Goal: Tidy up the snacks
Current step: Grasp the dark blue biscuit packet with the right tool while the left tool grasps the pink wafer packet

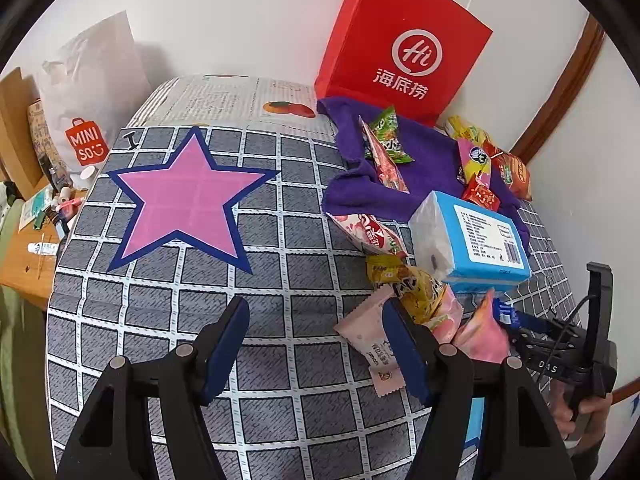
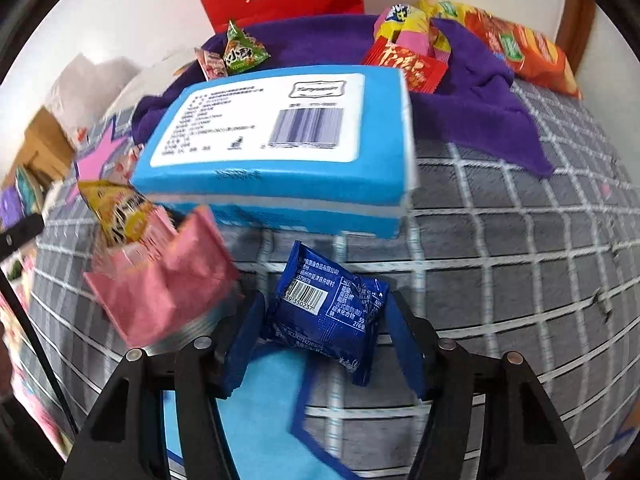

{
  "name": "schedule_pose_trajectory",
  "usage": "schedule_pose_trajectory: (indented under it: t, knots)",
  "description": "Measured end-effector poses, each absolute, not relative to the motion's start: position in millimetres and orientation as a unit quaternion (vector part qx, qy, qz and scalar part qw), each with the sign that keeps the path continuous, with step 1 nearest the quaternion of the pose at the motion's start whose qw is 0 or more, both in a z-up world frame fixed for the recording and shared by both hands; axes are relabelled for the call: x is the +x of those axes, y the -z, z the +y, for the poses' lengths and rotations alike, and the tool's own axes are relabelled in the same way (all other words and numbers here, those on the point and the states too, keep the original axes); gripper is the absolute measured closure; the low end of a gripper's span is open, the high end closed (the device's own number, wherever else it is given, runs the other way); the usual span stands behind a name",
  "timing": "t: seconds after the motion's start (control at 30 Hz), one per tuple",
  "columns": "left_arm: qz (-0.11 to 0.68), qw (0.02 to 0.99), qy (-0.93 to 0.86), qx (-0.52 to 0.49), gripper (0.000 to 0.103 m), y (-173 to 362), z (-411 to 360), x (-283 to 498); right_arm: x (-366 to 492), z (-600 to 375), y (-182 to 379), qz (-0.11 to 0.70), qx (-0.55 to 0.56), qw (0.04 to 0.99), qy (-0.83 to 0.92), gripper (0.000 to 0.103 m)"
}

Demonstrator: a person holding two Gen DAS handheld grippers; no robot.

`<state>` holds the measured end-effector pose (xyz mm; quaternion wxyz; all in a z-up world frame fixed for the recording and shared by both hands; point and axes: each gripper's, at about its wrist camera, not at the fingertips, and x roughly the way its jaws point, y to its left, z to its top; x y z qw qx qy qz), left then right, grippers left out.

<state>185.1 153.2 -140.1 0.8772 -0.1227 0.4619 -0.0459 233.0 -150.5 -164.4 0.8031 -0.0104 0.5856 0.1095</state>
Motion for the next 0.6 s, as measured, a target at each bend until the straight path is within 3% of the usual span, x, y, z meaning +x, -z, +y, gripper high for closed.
schedule_pose_trajectory:
  t: [0.13,0.23,0.5,0.6]
  knots:
    - [0.463,0.876,0.05,-0.125,0.036,143,151,186,226,-164,159,0.578,-0.052,0.807,-0.113,0.04]
    - [0.465,0.875,0.051,-0.127,0.036,145,148,187,222,-175,158,0.577,-0.048,0.808,-0.107,0.03]
    - [0.47,0.872,0.058,-0.123,0.036,146,140,185,224,-168,171,0.569,-0.027,0.818,-0.084,0.029]
    - [0.474,0.869,0.068,-0.126,0.036,148,133,184,221,-166,170,0.555,-0.038,0.828,-0.071,0.044]
